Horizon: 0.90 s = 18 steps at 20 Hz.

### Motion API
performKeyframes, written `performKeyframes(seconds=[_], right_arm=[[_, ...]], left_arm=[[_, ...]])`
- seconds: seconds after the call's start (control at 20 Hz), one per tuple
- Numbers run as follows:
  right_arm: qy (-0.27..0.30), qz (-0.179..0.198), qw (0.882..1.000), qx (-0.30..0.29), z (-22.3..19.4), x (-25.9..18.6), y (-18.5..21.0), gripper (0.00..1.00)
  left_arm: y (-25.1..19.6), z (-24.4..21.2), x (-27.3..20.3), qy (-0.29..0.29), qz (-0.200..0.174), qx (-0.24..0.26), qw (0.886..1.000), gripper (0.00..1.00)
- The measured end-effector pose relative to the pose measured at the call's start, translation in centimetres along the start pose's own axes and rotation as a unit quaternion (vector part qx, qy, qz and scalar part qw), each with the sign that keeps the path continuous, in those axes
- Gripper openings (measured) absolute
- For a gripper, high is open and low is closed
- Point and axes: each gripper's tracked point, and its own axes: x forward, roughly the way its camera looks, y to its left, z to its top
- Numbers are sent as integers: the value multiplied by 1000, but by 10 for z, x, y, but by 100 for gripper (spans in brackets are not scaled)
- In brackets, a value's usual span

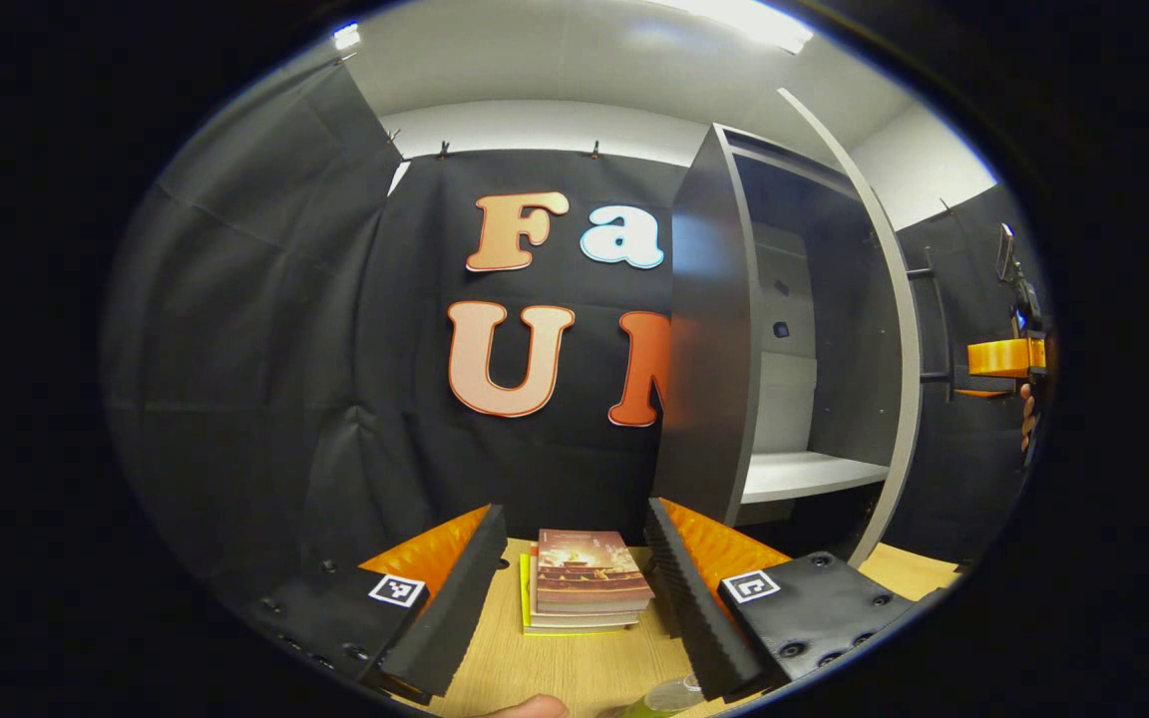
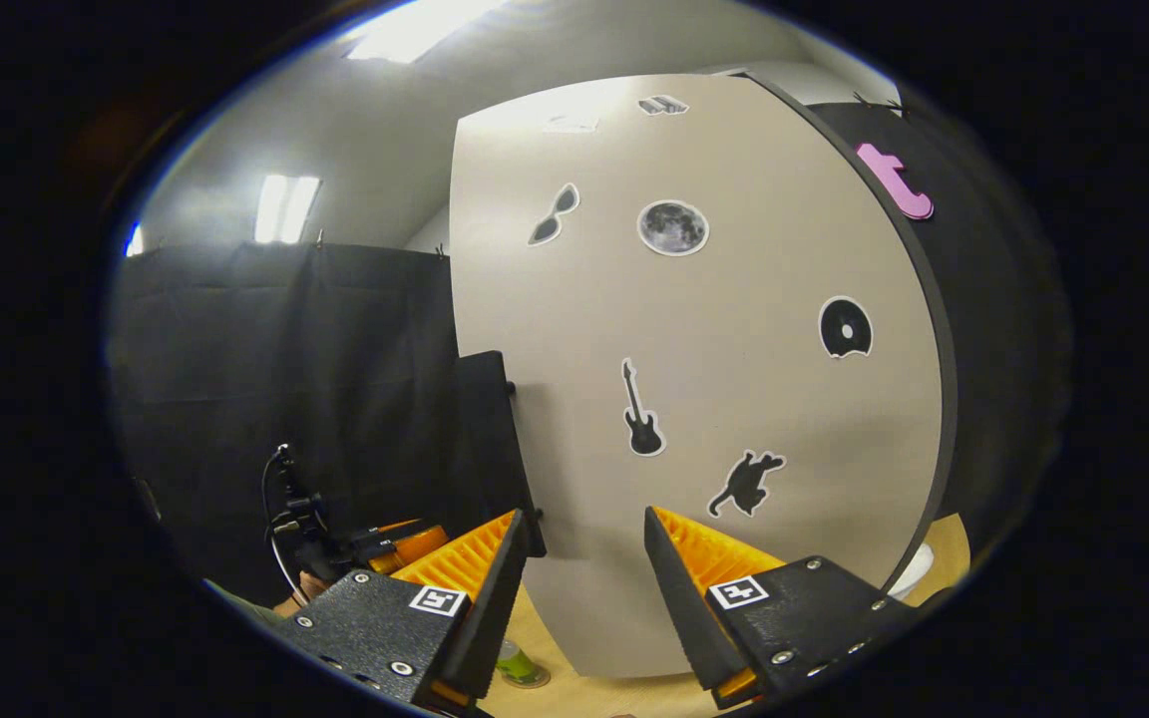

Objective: Open the cabinet door with the right hand, grasp the bottle in the cabinet with the left hand and place it on the coaster, then close the cabinet door with the right hand.

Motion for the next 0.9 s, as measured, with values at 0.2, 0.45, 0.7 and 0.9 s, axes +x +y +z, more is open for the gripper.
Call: performKeyframes(seconds=[0.2, 0.45, 0.7, 0.9], right_arm=[[-1, -14, 999, -44, -2, 9, 8, 77], [8, -57, 994, -93, -2, 17, 8, 78], [24, -67, 993, -95, -6, 28, 10, 78], [19, -86, 991, -96, -4, 30, 6, 83]], left_arm=[[8, -6, 5, 3, 7, -2, 1000, 92], [20, -15, 12, 9, 14, -5, 1000, 93], [31, -17, 22, 15, 22, -12, 1000, 93], [38, -13, 17, 13, 30, -3, 999, 94]])
